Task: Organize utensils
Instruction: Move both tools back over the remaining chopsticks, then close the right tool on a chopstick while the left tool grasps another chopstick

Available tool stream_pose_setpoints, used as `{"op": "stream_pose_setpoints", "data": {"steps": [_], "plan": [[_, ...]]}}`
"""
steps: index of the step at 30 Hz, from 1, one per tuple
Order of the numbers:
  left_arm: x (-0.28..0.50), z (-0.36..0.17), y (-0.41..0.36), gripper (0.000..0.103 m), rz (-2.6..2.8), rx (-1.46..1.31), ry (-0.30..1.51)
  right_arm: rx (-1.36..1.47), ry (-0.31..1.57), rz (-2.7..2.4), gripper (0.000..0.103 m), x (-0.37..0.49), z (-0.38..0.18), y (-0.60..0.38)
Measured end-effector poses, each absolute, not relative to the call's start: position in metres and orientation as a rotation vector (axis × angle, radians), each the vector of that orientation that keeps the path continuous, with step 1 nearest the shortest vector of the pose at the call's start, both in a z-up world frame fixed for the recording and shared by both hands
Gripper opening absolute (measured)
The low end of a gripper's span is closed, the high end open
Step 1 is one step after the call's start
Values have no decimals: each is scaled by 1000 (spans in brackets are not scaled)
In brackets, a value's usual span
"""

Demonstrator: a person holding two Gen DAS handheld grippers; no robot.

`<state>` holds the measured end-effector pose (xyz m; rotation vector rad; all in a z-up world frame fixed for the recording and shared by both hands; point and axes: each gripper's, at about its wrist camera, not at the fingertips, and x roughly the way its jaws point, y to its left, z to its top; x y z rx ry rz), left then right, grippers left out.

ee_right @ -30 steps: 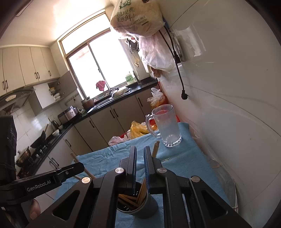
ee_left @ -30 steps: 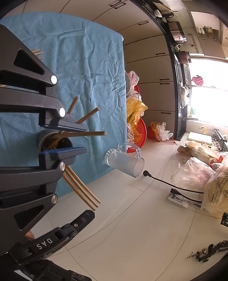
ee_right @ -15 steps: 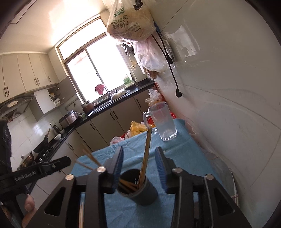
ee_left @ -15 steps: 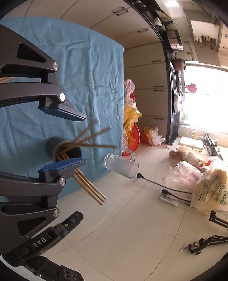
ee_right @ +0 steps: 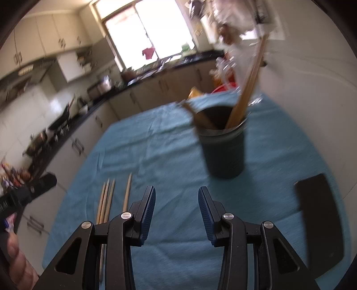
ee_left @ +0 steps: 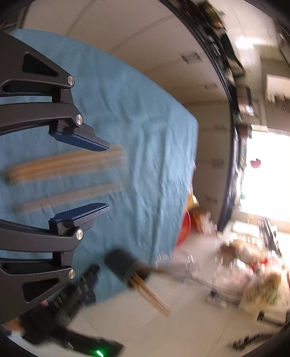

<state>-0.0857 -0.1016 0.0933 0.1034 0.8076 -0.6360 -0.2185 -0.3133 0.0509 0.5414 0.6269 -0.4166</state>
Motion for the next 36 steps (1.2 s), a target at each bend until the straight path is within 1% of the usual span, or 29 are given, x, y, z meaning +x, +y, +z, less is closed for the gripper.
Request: {"op": "stream_pose_setpoints", "data": {"steps": [6,11,15,20,26,30,33,36], "plan": [[-57,49,-33,47,-495,49,848,471,698,-378,43,-179,44,-282],[-45,22,0,47,-480,6,887,448,766,-399,43,-154,29,-267],[-46,13,10,47,-500,4,884,466,829,-433,43,-135,18,-262],[-43,2,16,47,-533,-2,909,462,858,-439,43,-112,19,-251],[-43,3,18,47,-576,-31,905,430,934,-441,43,-88,8,-237],[-46,3,15,47,-589,-9,897,459,977,-439,43,-79,-6,-237],[-46,3,12,47,-593,-3,900,453,992,-448,38,-77,-11,-237],[-45,3,11,47,-585,-2,903,415,994,-453,30,-77,-11,-234]]}}
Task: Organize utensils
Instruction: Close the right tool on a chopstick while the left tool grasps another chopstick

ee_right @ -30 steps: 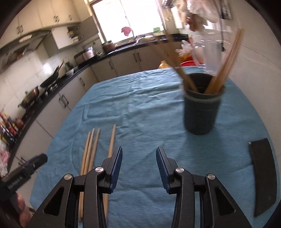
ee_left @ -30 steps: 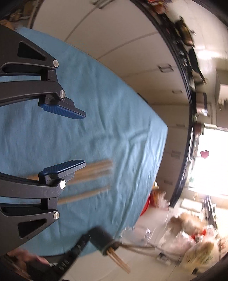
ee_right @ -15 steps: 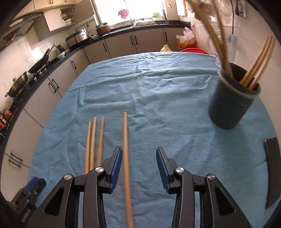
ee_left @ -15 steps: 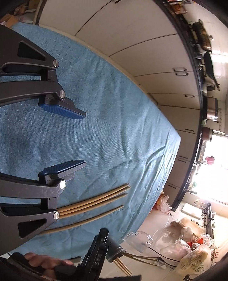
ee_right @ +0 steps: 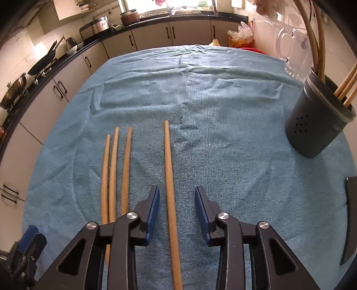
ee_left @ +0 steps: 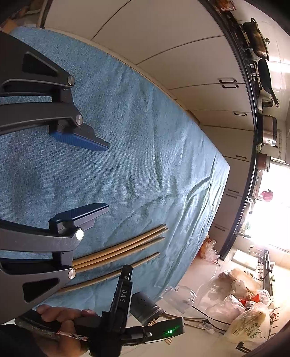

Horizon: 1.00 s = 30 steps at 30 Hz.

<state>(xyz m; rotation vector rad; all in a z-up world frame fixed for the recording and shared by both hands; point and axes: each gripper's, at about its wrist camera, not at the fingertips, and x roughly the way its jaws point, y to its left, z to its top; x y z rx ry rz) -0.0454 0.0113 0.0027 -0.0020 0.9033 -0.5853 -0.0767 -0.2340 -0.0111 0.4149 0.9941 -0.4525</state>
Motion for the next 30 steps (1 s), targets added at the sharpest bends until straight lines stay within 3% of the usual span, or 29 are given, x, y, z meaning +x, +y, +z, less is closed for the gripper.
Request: {"op": "stream_pose_setpoints", "data": {"steps": [5,23,27,29,30], "plan": [[-44,2,10,47,-561,2,908,303,1023,-470,9,-80,-12,-228],[-11,3,14,47,-613,-96,1061,464,963,-407,8,-141,9,-275],[-3,5,8,47,-645,-115,1101,456,949,-374,12,-132,18,-278],[2,6,2,47,-658,-117,1123,424,965,-384,30,-122,16,-277],[5,6,-4,47,-676,-113,1143,412,979,-389,32,-116,13,-277]]}}
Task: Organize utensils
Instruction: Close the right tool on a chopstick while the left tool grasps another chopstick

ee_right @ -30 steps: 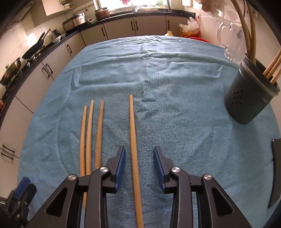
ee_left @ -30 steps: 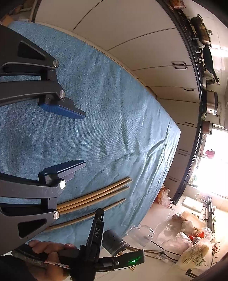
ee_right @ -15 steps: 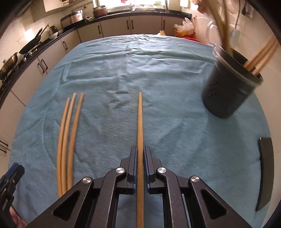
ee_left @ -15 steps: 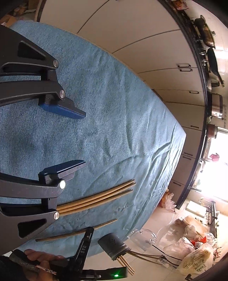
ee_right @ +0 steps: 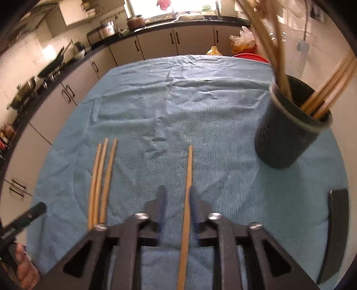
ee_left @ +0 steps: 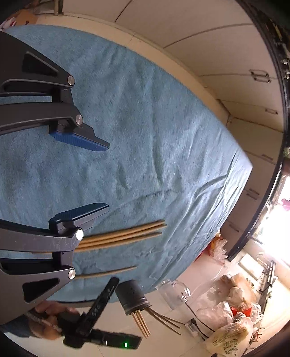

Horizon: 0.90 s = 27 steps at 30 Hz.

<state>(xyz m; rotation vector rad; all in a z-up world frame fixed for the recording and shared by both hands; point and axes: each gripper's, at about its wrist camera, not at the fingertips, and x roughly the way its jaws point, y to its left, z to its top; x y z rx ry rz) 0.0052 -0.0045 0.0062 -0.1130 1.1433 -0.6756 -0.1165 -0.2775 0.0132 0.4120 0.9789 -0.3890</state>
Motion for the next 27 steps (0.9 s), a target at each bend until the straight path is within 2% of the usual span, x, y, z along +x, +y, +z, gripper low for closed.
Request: {"op": "stream_pose_setpoints", "data": {"steps": [5,7,8,10,13,18,20,22,27], "plan": [[16,8,-43,47,-714,-75,1195,384,1037,-396,32,-104,-8,-286],[20,6,-61,47,-721,-51,1222,370,1039,-411,13,-104,-13,-290],[22,4,-72,47,-722,-38,1237,347,1041,-420,9,-105,-14,-290],[27,1,-87,45,-719,-21,1259,354,1031,-401,7,-108,-14,-292],[34,-3,-110,35,-701,8,1284,406,1006,-386,7,-117,-14,-301],[38,-2,-137,33,-654,67,1277,447,975,-350,7,-130,-11,-307],[37,-3,-145,22,-640,85,1288,449,961,-343,7,-133,-9,-308],[35,-3,-148,19,-601,114,1276,455,951,-333,7,-135,-8,-310],[25,0,-155,18,-533,192,1243,472,929,-309,7,-141,-5,-314]]}}
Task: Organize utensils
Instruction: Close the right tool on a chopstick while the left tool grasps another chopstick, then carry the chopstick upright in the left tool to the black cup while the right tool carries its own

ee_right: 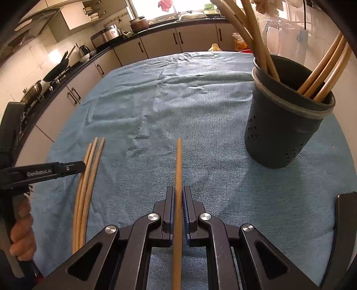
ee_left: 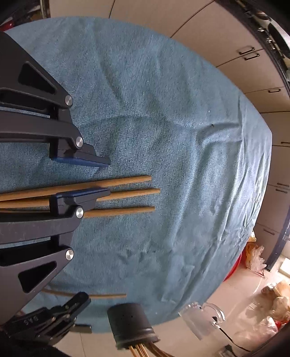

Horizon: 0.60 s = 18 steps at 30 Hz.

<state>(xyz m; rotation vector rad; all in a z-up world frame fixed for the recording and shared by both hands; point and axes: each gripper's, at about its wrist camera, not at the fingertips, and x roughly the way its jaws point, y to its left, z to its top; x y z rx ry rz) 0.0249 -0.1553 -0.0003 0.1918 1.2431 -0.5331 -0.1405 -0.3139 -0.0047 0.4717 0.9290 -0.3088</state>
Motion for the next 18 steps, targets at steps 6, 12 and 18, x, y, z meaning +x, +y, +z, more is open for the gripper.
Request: {"op": "stream_pose_setpoints", "data": {"steps": [6,12,18], "plan": [[9,0,-170,18,-449,310,1173,486,920,-301,7,-139,-6,-316],[0,3,-146,6,-512,233,1158,488,879,-294,7,-148,5,-312],[-19,39,-110,6,-613,123,1047,510,781,-262,7,-167,26,-306]]}}
